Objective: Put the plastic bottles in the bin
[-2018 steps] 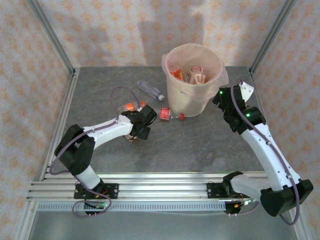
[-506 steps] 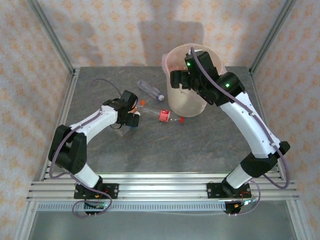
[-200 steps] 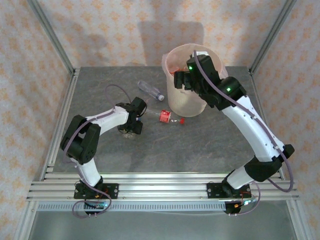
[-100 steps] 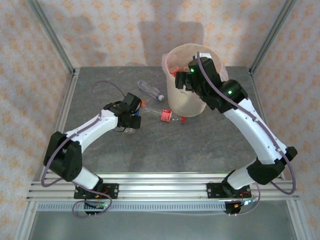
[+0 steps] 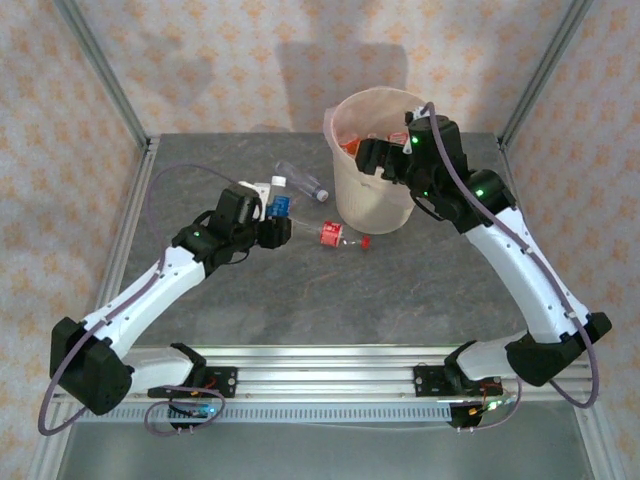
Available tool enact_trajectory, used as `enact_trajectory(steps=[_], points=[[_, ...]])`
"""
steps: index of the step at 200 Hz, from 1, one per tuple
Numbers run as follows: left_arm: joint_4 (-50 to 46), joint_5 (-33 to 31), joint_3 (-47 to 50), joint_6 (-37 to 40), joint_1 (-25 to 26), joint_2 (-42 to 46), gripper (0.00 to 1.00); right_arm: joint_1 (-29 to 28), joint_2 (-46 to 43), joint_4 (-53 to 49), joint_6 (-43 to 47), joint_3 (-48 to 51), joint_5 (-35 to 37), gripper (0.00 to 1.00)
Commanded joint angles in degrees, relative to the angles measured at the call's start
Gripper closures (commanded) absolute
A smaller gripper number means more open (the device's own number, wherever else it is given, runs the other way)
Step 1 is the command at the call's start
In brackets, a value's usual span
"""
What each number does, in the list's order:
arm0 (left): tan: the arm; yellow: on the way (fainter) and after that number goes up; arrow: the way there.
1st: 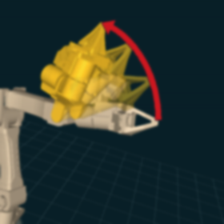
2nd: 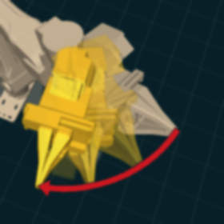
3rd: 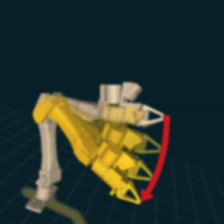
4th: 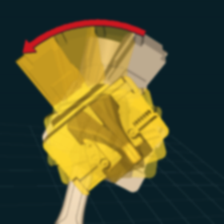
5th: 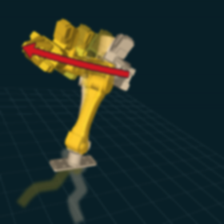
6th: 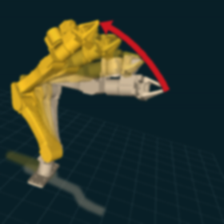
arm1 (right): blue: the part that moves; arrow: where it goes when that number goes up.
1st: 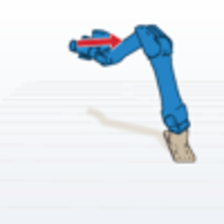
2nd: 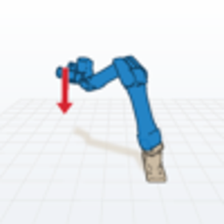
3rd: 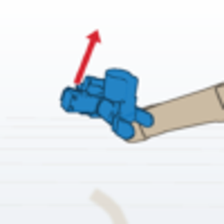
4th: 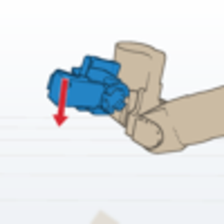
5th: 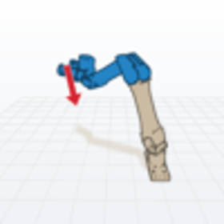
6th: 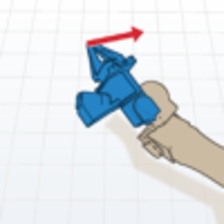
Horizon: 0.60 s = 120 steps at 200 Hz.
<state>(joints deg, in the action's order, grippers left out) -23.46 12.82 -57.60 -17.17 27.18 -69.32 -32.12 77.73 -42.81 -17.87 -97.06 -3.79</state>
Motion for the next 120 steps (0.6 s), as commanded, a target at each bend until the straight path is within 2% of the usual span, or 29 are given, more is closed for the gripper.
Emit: enact_trajectory(steps=[1, 33, 63, 120], points=[[10.14, 7.53, 0.64, 2.00, 1.40, 1.59, 0.43, 0.30, -0.58, 5.69, -0.95, 1.28, -9.54, 0.01], [15.31, 12.64, 0.30, 3.64, 3.13, 1.17, 0.42, 0.38, 0.94, 8.97, -1.32, 1.95, -16.92, 0.05], [19.76, 17.07, 0.11, 3.62, 4.17, 0.79, 0.42, 0.39, 2.67, 10.90, -1.99, 2.22, -21.38, 0.16], [19.33, 20.52, -2.84, 5.86, 5.95, -0.96, 0.42, 0.37, 5.91, 13.51, -2.11, 1.92, -28.99, 0.30]])
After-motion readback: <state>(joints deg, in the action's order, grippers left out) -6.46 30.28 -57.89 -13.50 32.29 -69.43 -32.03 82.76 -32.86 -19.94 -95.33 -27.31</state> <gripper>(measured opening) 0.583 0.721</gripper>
